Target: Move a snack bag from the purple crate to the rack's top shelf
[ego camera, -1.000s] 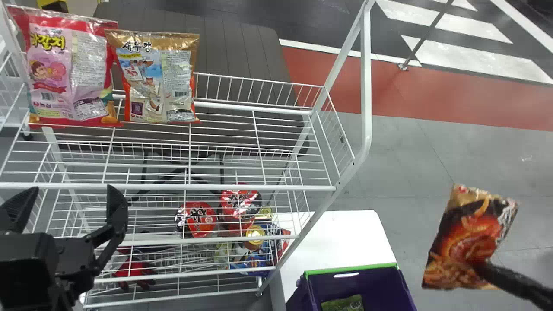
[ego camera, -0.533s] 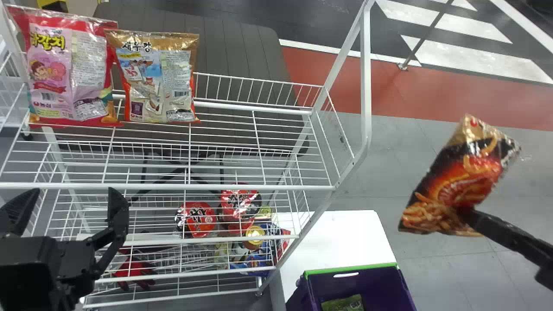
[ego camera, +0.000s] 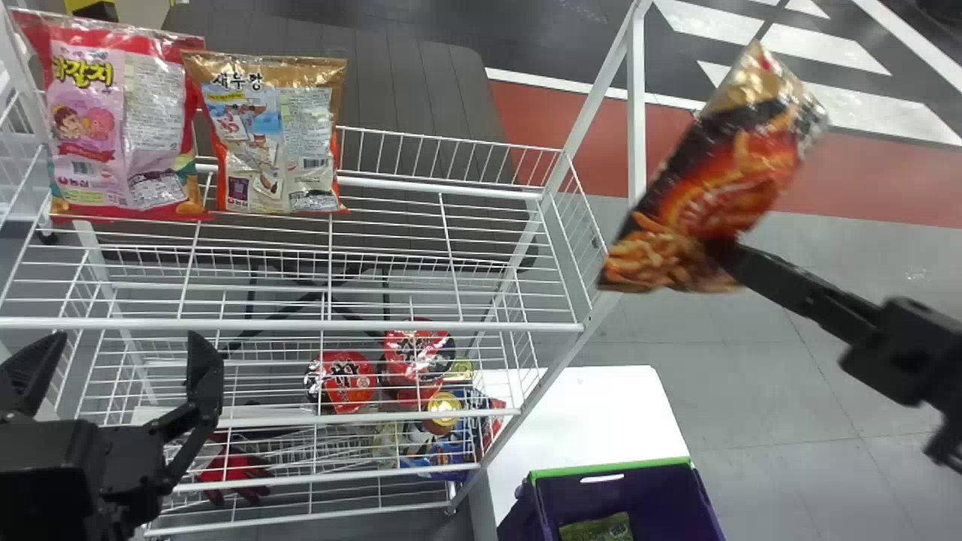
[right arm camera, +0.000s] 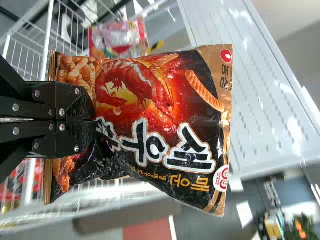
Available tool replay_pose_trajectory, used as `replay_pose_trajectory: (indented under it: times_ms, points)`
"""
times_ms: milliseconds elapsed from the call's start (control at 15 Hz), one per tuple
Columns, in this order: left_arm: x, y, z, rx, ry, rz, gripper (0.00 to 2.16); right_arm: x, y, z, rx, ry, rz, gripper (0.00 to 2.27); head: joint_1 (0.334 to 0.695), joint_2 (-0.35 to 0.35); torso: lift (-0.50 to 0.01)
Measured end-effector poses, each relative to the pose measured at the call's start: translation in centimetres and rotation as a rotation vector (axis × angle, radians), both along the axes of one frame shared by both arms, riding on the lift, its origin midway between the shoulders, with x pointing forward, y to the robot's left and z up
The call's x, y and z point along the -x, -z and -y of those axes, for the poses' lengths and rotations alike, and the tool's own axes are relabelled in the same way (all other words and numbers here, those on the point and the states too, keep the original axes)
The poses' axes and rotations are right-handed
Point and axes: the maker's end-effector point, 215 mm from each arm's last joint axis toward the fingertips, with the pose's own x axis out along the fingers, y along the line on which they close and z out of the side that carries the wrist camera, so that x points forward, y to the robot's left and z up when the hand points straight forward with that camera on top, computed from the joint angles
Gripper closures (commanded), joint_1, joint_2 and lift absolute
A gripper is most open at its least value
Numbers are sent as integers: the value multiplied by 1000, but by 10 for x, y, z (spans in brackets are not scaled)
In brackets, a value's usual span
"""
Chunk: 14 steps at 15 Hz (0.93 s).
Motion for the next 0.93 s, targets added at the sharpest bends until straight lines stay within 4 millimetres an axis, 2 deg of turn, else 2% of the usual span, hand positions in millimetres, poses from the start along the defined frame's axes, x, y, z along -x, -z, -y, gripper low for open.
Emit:
replay_pose_trajectory:
  times_ms: [67, 200, 533, 800, 933]
  points:
    - [0, 0, 0, -1, 0, -1, 90, -6, 1, -22, -6, -48, 0, 2246, 695, -229, 1]
    - [-1, 3, 0, -1, 4, -5, 90, -13, 8, -54, -16, -113, -15, 2246, 695, -161, 1]
    - [-3, 6, -3, 1, 1, -10, 90, -36, 53, -66, 130, -114, -46, 2246, 695, -135, 1]
    - [-3, 12, -1, 0, 6, -19, 90, -63, 61, -62, 241, -94, 50, 2246, 695, -135, 1]
    - [-3, 14, 0, -1, 7, -23, 90, -76, 62, -68, 261, -86, 112, 2246, 695, -128, 1]
